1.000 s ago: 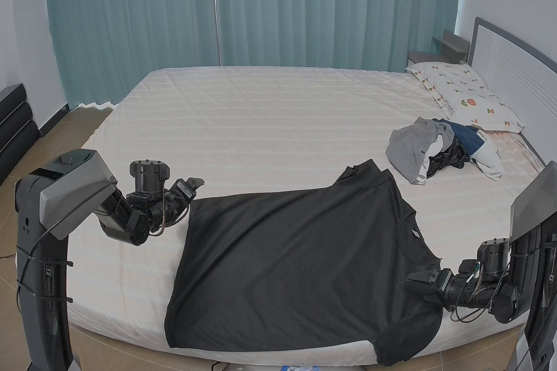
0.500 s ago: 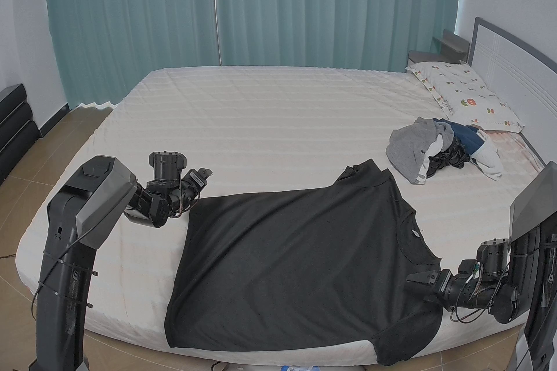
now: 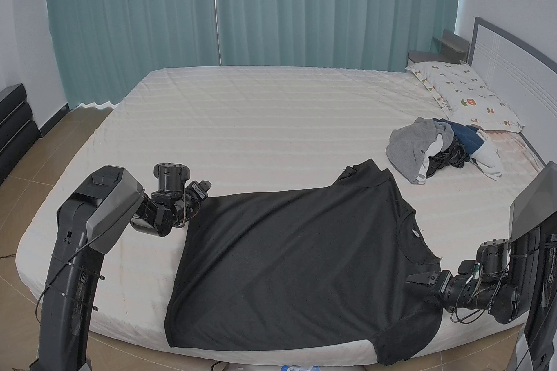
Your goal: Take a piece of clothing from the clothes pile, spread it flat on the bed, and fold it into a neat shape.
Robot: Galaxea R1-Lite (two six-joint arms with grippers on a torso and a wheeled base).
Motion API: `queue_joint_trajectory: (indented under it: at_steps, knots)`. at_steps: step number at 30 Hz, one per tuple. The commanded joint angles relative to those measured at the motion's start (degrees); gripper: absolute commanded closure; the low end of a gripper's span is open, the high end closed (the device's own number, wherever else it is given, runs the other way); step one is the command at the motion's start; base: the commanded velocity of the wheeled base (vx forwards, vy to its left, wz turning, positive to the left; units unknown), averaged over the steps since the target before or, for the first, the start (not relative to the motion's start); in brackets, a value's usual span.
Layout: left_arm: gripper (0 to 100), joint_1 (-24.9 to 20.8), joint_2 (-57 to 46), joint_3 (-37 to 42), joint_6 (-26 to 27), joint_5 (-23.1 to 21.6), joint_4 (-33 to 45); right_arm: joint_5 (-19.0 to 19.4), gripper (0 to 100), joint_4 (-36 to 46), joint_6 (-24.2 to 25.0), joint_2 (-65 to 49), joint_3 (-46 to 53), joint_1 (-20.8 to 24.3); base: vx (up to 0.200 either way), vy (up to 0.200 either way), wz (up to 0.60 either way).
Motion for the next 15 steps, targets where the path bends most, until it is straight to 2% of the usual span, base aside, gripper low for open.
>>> queue_joint_trajectory:
  at_steps: [1,7,8,15]
  knots:
    - [0,-0.2,1.6,-0.3,1.4,1.2,-0.2,0.0,0,-0.6,-0.1,0.2,-0.1,0.1,0.000,0.000,0.00]
    - [0,-0.3,1.8,-0.4,1.5,1.2,0.0,0.0,0,-0.6,-0.1,0.2,-0.1,0.1,0.000,0.000,0.00]
    - [100,-0.3,1.8,-0.4,1.5,1.1,0.0,0.0,0,-0.6,0.0,0.2,-0.1,0.1,0.000,0.000,0.00]
    - [100,-0.1,2.7,-2.9,1.4,1.6,0.2,0.0,0,-0.6,-0.1,0.2,-0.1,0.1,0.000,0.000,0.00]
